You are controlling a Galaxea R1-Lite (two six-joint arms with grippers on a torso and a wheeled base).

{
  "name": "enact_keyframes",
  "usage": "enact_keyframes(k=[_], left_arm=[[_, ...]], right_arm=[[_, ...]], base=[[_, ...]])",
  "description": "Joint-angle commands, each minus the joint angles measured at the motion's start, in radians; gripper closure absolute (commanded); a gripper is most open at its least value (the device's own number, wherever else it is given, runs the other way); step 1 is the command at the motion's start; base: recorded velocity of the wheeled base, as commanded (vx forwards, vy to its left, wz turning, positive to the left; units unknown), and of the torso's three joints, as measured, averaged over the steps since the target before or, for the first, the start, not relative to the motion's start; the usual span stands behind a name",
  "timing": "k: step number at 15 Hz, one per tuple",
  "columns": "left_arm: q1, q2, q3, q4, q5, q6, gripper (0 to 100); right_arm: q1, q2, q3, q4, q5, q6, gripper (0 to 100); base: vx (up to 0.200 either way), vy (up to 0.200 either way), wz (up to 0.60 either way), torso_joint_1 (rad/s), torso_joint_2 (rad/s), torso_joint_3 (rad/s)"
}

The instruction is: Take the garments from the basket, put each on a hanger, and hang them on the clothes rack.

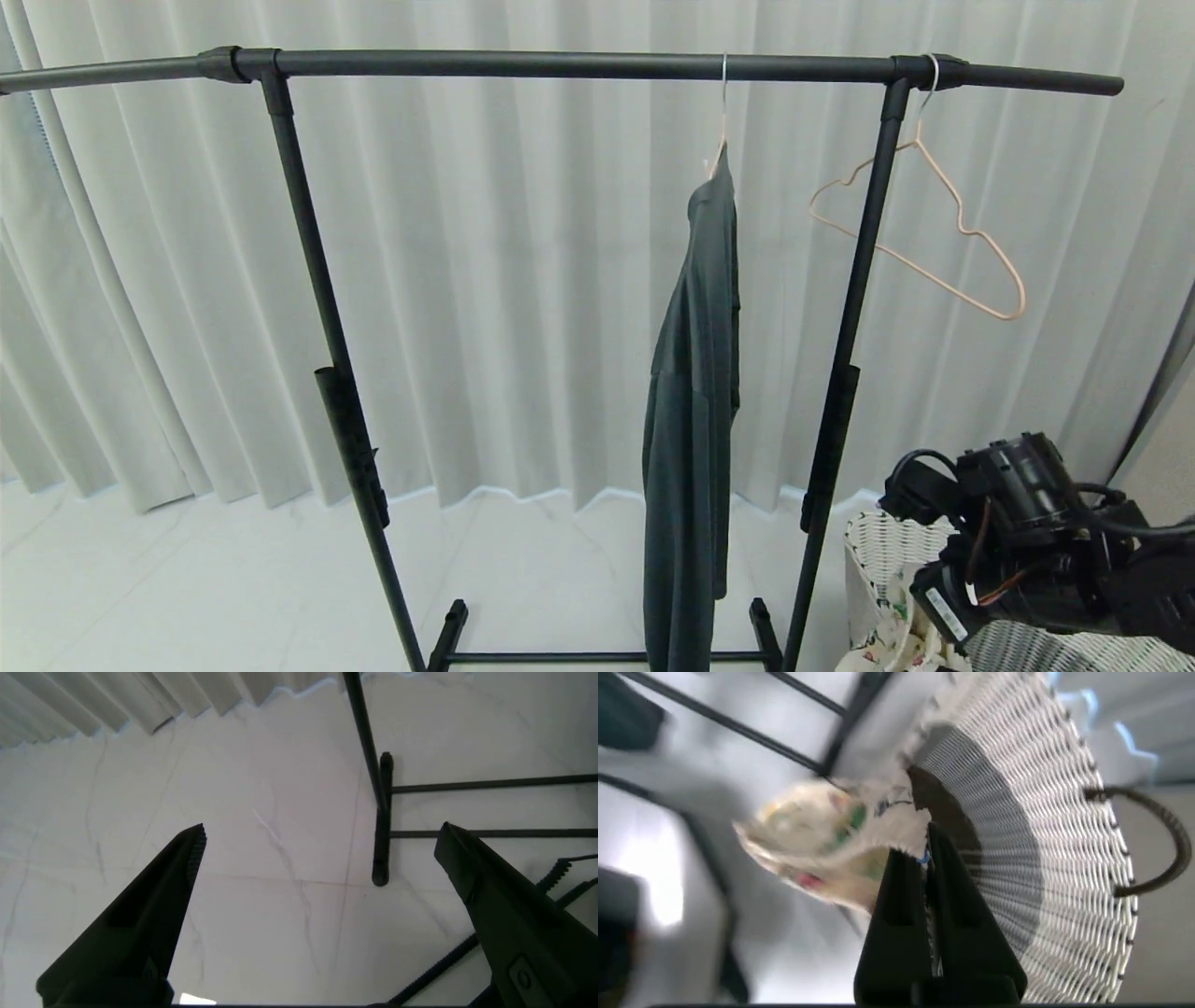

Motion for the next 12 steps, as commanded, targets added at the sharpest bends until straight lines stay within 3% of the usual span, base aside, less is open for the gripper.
enact_keyframes(k=[1,3,6,8,10,12], left_arm=[[-0.01,-0.004,0.0,0.0,0.001,-0.001,0],[-0.011,-0.001,0.0,0.0,-0.018,-0.004,0],[-0.011,0.003,0.0,0.0,-0.035,-0.004,0],[-0.011,0.0,0.0,0.0,-0.035,-0.004,0],[-0.013,-0.003,0.0,0.0,-0.044,-0.004,0],[-0.014,-0.046,0.002,0.0,-0.128,-0.006,0]], right_arm=[[0.188,-0.204,-0.207,0.224,-0.001,0.136,100],[0.312,-0.233,-0.306,0.347,-0.004,0.253,100],[0.429,-0.23,-0.366,0.373,-0.007,0.314,100],[0.47,-0.214,-0.392,0.37,-0.007,0.328,100],[0.499,-0.181,-0.443,0.359,-0.005,0.352,100],[0.505,-0.145,-0.492,0.327,-0.007,0.365,100]], base=[[-0.2,0.0,0.0,0.002,0.01,-0.002],[-0.2,0.0,0.0,-0.002,0.0,0.002],[-0.2,0.0,0.0,0.004,0.0,0.004],[-0.2,0.0,0.0,0.002,0.0,0.002],[0.0,0.0,0.0,0.0,0.0,0.0],[0.0,0.0,0.0,0.0,0.0,0.0]])
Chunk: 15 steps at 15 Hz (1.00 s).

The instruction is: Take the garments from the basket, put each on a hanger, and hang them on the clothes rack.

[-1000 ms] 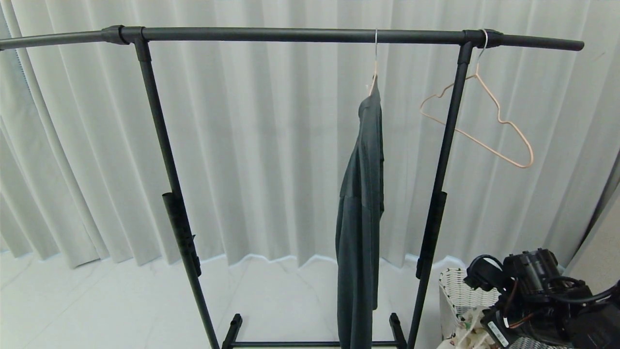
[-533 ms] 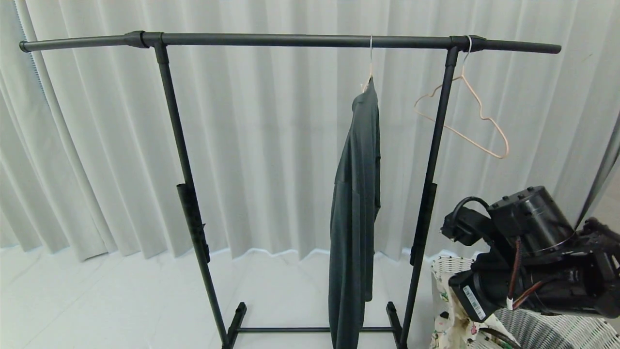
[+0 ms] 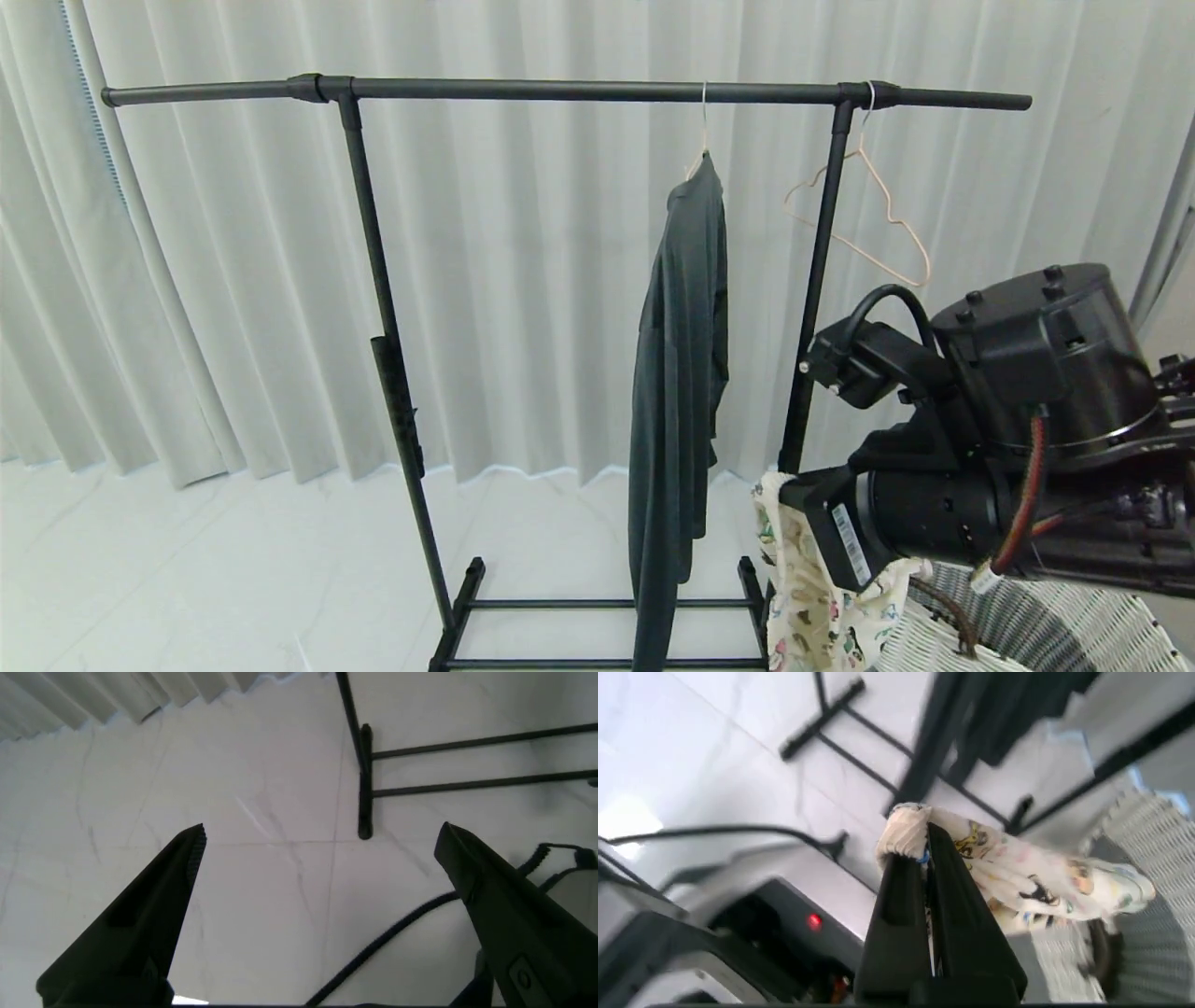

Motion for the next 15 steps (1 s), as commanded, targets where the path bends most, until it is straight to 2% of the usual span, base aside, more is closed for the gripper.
enact_keyframes(k=[1,3,5,7,9,10,11,13,14,15], left_arm=[[-0.007,-0.086,-0.001,0.0,-0.117,0.0,0],[-0.01,-0.226,-0.001,0.001,-0.327,0.021,0],[-0.009,-0.267,-0.059,0.0,-0.427,0.026,0],[-0.009,-0.181,-0.192,0.0,-0.488,0.024,0],[-0.021,-0.043,-0.358,0.0,-0.611,0.02,0],[-0.044,0.029,-0.449,0.0,-0.677,0.0,0],[-0.093,0.104,-0.545,0.0,-0.709,-0.042,0],[-0.27,0.253,-0.716,0.0,-0.689,-0.167,0],[-0.334,0.31,-0.757,0.0,-0.645,-0.209,0],[-0.404,0.377,-0.772,0.0,-0.554,-0.219,0]], right_arm=[[0.012,0.041,-0.045,-0.013,-0.001,0.002,100],[0.031,0.053,-0.081,-0.017,-0.001,0.002,100],[0.049,0.061,-0.104,-0.019,0.001,0.002,100],[0.072,0.07,-0.12,-0.042,-0.001,0.002,100],[0.106,0.09,-0.129,-0.117,-0.001,0.0,100],[0.123,0.099,-0.13,-0.151,-0.002,-0.001,100],[0.138,0.108,-0.137,-0.172,-0.007,-0.003,100],[0.155,0.121,-0.172,-0.177,-0.024,-0.003,100],[0.155,0.128,-0.189,-0.179,-0.027,-0.003,100],[0.155,0.131,-0.206,-0.179,-0.028,-0.003,100]], base=[[0.0,0.0,0.0,0.0,0.0,0.0],[0.0,0.0,0.0,0.0,0.0,0.0],[0.0,0.0,0.0,0.0,0.0,0.0],[0.0,0.0,0.0,0.0,0.0,0.0],[0.0,0.0,0.0,0.0,0.0,0.0],[0.0,0.0,0.0,0.0,0.0,0.0],[0.0,0.0,0.0,0.0,0.0,0.0],[0.0,0.0,0.0,0.0,0.0,0.0],[0.0,0.0,0.0,0.0,0.0,0.0],[0.0,0.0,0.0,0.0,0.0,0.0]])
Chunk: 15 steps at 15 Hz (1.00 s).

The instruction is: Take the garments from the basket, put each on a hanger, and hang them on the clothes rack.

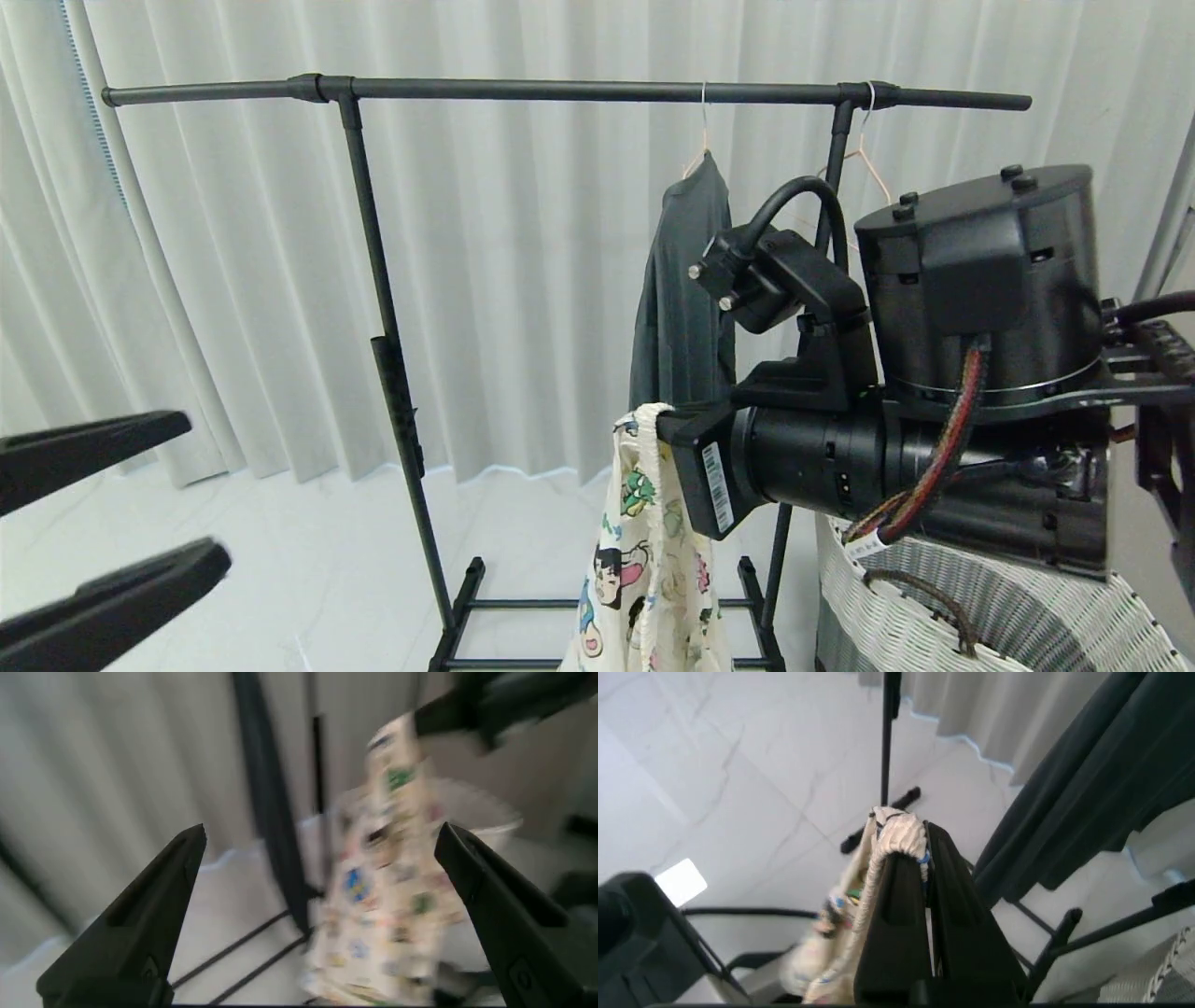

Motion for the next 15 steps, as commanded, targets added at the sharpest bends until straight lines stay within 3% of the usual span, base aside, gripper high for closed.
enact_keyframes(k=[1,4,13,15], left_arm=[[-0.217,0.264,-0.098,0.0,0.182,-0.059,0],[-0.363,0.421,-0.107,-0.018,0.353,-0.108,0],[-0.366,0.598,-0.024,-0.049,0.356,-0.117,0],[-0.366,0.598,0.041,-0.049,0.412,-0.115,0]], right_arm=[[0.003,0.013,-0.035,-0.001,0.001,0.0,100],[0.003,0.01,-0.068,-0.001,0.001,0.0,100],[0.041,-0.018,-0.145,0.002,0.003,-0.003,100],[0.046,-0.041,-0.147,0.009,0.001,-0.003,100]], base=[[0.0,0.0,0.0,0.0,0.0,0.0],[0.0,0.0,0.0,0.0,0.0,0.0],[0.0,0.0,0.0,0.0,0.0,0.0],[0.0,0.0,0.0,0.0,0.0,0.0]])
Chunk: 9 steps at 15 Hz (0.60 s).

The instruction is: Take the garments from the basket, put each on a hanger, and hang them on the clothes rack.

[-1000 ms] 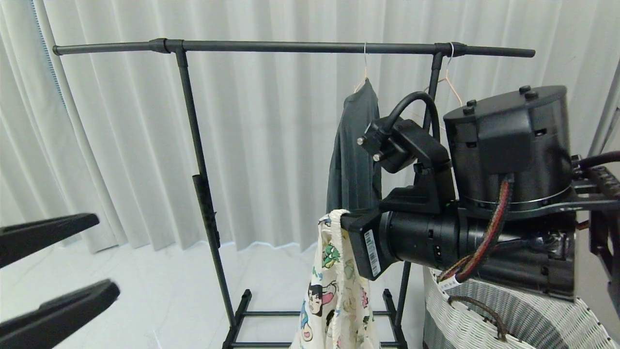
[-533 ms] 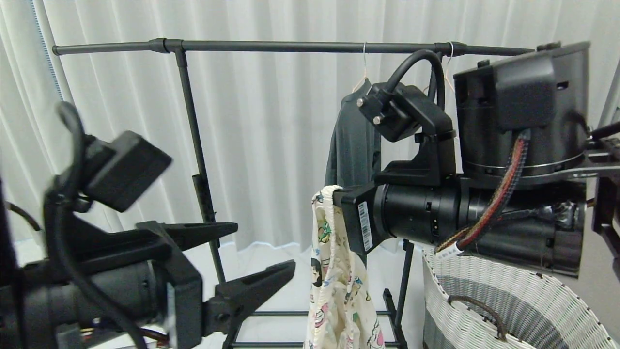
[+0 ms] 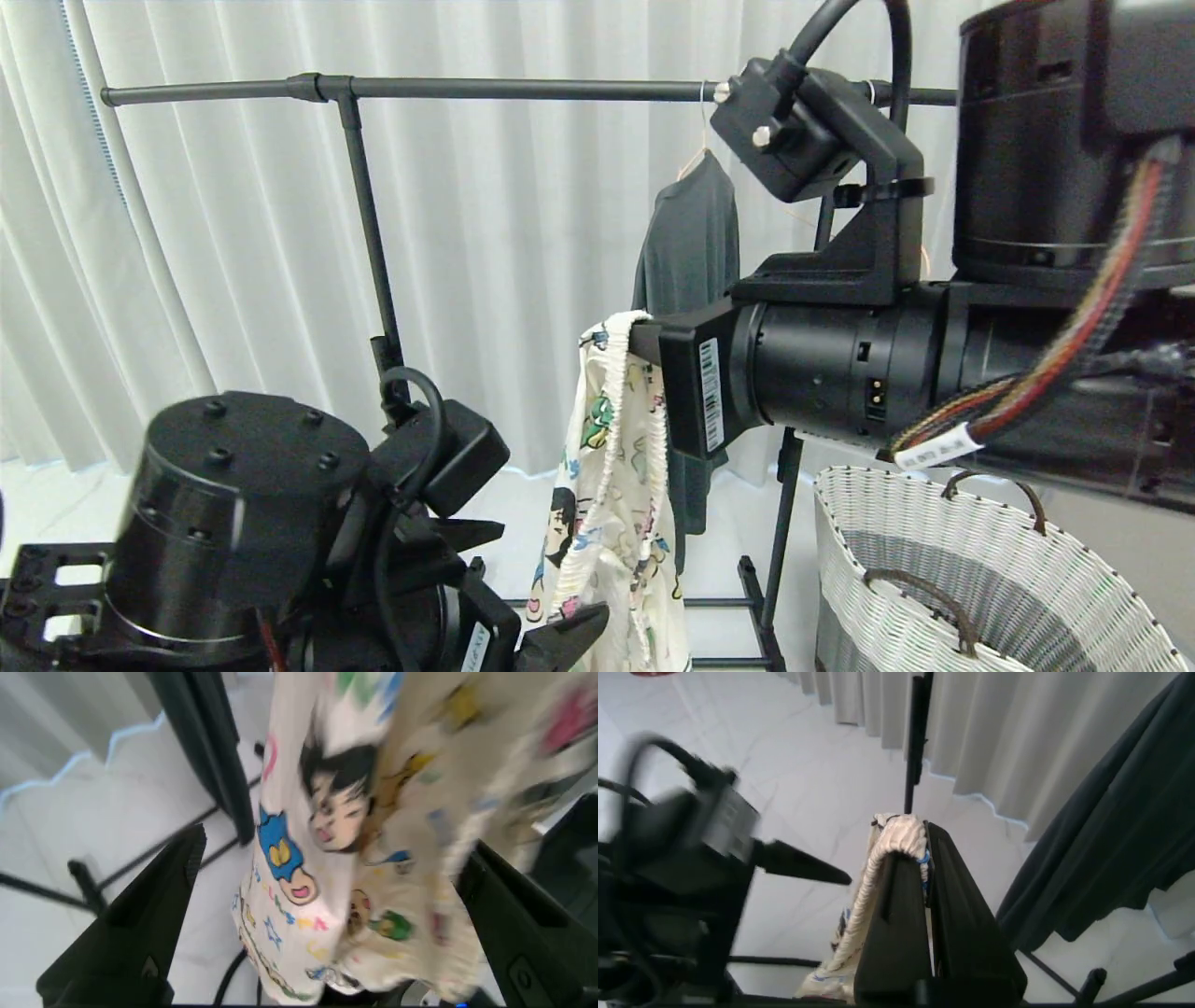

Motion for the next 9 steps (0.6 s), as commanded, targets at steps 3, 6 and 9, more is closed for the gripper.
enact_keyframes(k=[3,6,9], left_arm=[[-0.031,-0.005,0.097,0.0,0.115,-0.001,0],[-0.061,-0.039,0.11,0.0,0.117,-0.001,0],[-0.063,-0.068,0.13,0.0,0.117,-0.001,0]], right_arm=[[0.004,-0.06,0.004,0.032,-0.003,0.0,100],[-0.014,-0.088,0.021,0.055,-0.006,-0.001,100],[-0.037,-0.117,0.056,0.057,-0.011,-0.026,100]], base=[[0.0,0.0,0.0,0.0,0.0,0.0],[0.0,0.0,0.0,0.0,0.0,0.0],[0.0,0.0,0.0,0.0,0.0,0.0]])
